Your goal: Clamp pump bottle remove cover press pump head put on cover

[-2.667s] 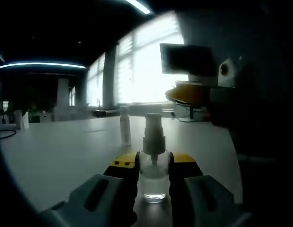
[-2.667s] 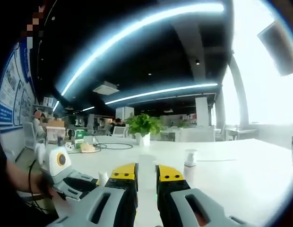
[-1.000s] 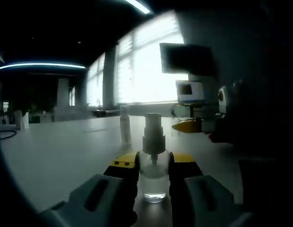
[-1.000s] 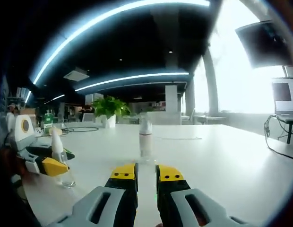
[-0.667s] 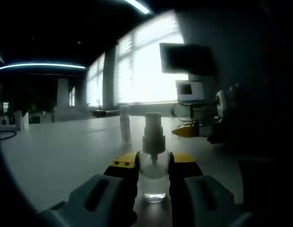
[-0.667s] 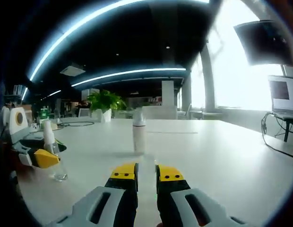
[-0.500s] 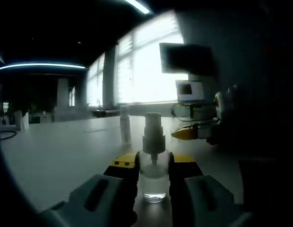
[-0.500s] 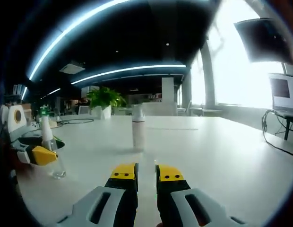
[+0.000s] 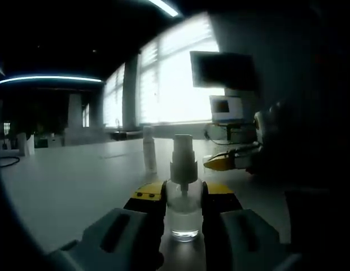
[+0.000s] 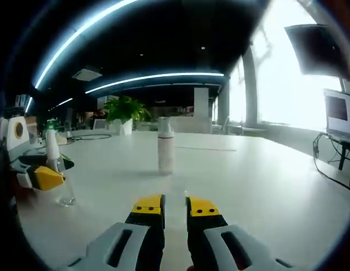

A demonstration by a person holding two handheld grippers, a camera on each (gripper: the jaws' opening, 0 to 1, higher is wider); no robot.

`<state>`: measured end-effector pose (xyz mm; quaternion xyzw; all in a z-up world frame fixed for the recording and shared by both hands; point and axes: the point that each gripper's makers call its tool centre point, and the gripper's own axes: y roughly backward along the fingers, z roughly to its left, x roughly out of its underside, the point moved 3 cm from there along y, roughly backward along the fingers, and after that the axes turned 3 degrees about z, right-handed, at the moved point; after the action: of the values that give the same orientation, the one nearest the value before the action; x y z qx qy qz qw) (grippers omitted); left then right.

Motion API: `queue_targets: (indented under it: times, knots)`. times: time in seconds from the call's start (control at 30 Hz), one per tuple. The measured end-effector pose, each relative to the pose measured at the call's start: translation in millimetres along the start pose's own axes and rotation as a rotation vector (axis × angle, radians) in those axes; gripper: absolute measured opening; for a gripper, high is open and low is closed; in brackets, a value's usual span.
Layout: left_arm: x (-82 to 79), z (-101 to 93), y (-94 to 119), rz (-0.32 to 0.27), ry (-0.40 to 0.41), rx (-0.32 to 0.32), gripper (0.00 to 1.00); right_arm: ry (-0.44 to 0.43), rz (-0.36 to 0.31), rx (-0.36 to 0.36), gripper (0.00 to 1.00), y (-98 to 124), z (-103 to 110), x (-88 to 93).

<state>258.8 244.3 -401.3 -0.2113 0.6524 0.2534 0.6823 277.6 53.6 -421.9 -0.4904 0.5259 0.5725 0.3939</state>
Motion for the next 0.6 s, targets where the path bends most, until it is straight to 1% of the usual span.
queue_targets:
  times: [0.17, 0.37, 0.6]
  knots:
    - [-0.2, -0.6, -0.1, 0.0, -0.001, 0.0, 0.16, 0.015, 0.024, 0.0, 0.1, -1.1, 0.8, 3.4]
    - [-0.3, -1.6, 0.0, 0.0, -0.002, 0.0, 0.16, 0.027, 0.031, -0.004, 0.1, -2.7, 2.1, 4.7]
    - [-0.2, -1.6, 0.2, 0.0, -0.003, 0.0, 0.16, 0.019, 0.033, -0.015, 0.1, -1.9, 3.9, 5.0]
